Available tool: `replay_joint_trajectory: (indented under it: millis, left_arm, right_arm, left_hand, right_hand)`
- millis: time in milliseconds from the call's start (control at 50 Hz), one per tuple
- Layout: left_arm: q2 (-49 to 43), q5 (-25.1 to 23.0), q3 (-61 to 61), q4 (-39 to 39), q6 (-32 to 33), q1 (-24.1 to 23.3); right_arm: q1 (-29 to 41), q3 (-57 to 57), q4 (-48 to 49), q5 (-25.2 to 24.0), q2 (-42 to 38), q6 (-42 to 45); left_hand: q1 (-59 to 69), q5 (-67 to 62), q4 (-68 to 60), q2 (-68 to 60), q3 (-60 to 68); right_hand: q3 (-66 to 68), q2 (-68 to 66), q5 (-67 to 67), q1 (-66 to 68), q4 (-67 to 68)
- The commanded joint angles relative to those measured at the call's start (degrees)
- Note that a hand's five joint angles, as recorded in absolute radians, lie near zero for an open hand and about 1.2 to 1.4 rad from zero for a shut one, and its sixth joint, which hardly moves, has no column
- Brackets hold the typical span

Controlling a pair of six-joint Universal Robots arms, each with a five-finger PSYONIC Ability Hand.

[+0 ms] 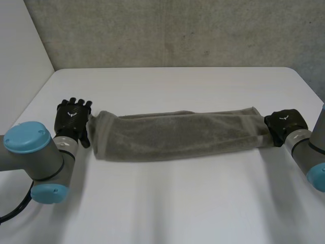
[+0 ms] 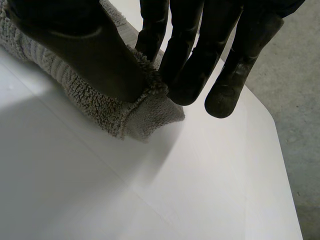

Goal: Fold the towel.

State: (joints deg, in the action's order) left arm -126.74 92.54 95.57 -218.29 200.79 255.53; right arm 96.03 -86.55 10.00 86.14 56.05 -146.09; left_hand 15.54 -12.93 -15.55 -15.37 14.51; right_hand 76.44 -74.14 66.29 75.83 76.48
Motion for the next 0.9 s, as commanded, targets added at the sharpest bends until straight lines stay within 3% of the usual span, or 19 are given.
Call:
replay_joint_trajectory:
  millis: [20,240,420,700,740,760,800,900]
  left_arm:
    - [2.6,-0.1,1.6,0.1,-0.5,-0.6]
    - [4.7,-1.7,3.2,2.6,-1.5,-1.3]
    - [5.4,-11.5,2.6,11.3,-1.9,-1.3]
    - [2.3,-12.0,0.9,12.4,-2.0,-1.4]
    - [2.0,-12.2,0.9,12.6,-1.8,-2.1]
    - [2.0,-12.2,0.9,12.6,-1.8,-2.1]
    - [2.1,-12.0,0.9,13.0,-1.8,-2.4]
    - [3.3,-11.6,1.5,13.1,-1.5,-2.4]
  right_arm:
    - [-0.8,0.1,0.0,0.0,0.2,0.0]
    - [-0.4,0.0,1.1,0.0,-0.4,0.1]
    - [-0.5,0.0,1.2,0.1,-0.7,1.3]
    - [-0.5,0.0,1.2,0.1,-0.8,1.5]
    - [-0.5,0.1,1.2,0.2,-0.7,1.7]
    - [-0.5,0.1,1.2,0.2,-0.7,1.7]
    - [-0.8,0.1,1.2,0.3,-0.7,1.9]
    - [-2.7,1.4,0.5,0.0,-0.7,1.9]
  left_hand:
    - [-3.5,10.9,3.5,3.3,-2.4]
    - [6.8,0.6,-6.8,-7.0,7.8]
    - [7.0,0.4,-6.9,-7.1,8.0]
    - [15.0,-7.6,-15.0,-15.2,16.1]
    - [32.8,-25.4,-32.7,-32.9,33.8]
    - [32.9,-25.5,-32.8,-33.0,33.9]
    - [44.8,-37.4,-44.8,-44.9,45.8]
    - [45.6,-38.3,-45.6,-45.8,46.7]
  right_hand:
    - [3.6,-5.9,3.7,4.2,3.5]
    - [3.6,-5.9,3.7,4.2,3.5]
    - [3.6,-5.9,3.7,4.2,3.5]
    - [3.6,-5.9,3.7,4.2,3.5]
    - [3.6,-5.9,3.7,4.2,3.5]
    - [3.6,-5.9,3.7,4.2,3.5]
    - [3.6,-5.9,3.7,4.2,3.5]
    - [3.6,-5.9,3.7,4.2,3.5]
